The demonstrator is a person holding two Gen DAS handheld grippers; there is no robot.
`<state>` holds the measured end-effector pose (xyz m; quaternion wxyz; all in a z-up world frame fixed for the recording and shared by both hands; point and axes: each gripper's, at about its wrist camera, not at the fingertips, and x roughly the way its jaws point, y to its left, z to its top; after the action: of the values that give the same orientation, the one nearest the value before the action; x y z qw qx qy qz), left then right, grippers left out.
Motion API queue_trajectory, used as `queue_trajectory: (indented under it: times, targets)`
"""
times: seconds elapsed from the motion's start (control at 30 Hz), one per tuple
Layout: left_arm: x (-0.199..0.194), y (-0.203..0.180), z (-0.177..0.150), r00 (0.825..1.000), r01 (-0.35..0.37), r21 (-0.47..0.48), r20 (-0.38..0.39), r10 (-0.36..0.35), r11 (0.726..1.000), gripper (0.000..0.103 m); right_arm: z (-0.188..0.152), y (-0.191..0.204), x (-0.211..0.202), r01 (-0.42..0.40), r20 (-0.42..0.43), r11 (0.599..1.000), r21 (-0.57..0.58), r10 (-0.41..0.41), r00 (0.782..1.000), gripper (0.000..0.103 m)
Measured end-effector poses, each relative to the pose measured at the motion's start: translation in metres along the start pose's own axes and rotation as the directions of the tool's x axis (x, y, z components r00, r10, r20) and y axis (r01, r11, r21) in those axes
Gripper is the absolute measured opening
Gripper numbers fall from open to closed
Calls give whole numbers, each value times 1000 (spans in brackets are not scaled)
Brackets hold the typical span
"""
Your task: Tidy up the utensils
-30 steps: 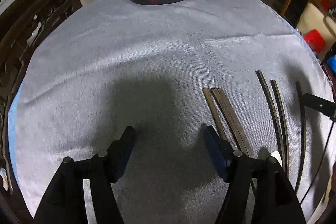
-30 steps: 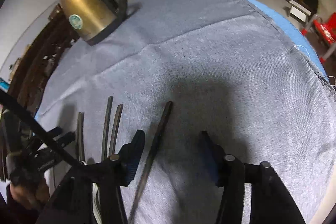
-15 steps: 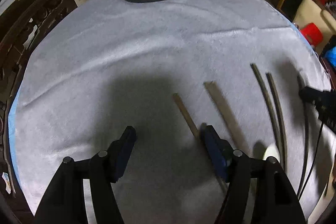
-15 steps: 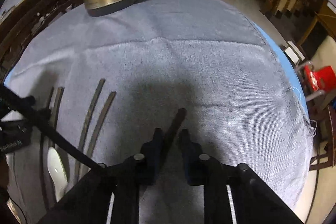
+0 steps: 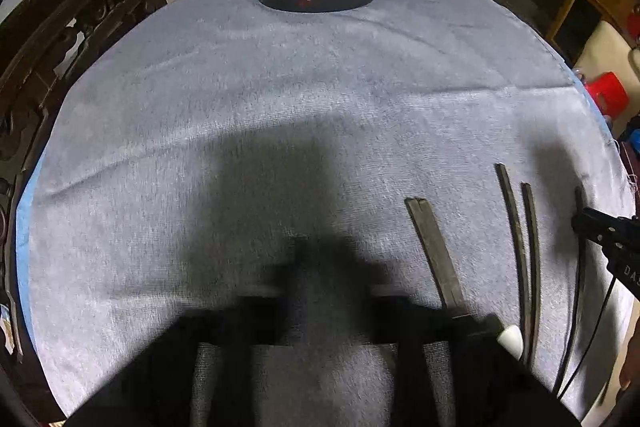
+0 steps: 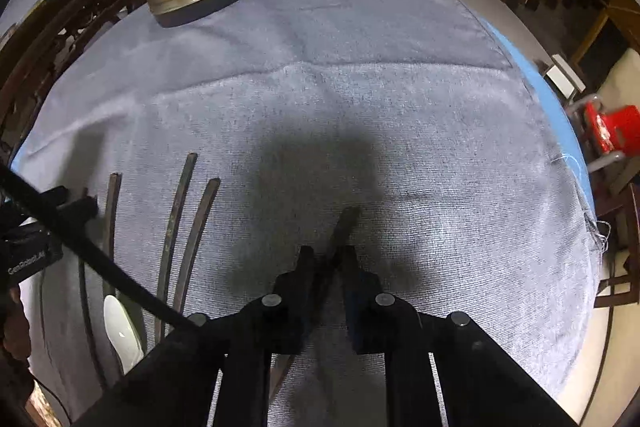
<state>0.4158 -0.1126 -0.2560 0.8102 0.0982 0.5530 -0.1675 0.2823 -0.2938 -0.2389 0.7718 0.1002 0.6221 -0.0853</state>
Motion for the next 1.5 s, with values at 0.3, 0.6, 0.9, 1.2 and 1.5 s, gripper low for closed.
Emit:
queue_trajectory:
  times: [0.3, 0.6, 0.9, 1.2, 1.5]
  targets:
    - [-85, -1, -18, 980, 94, 7, 178, -94, 996, 5, -22, -13, -57, -178, 187, 984, 11, 173, 967, 8]
    - [-227, -13, -86, 872, 105, 37, 477, -110, 994, 5, -67, 4, -169, -308, 495, 946, -103, 317, 809, 6]
    - [-316, -26, -170, 764, 100, 14, 640, -86, 995, 5, -138, 11, -236, -315, 656, 936, -156, 336, 676, 6]
    - [-382, -32, -198, 678, 107, 14, 730, -83, 994, 5, -193, 29, -303, -288, 769, 935, -209, 339, 542, 6]
    - [-443, -52, -232, 554, 152, 107, 814, -174, 983, 5, -232, 39, -364, -325, 853, 908, -263, 376, 362, 7]
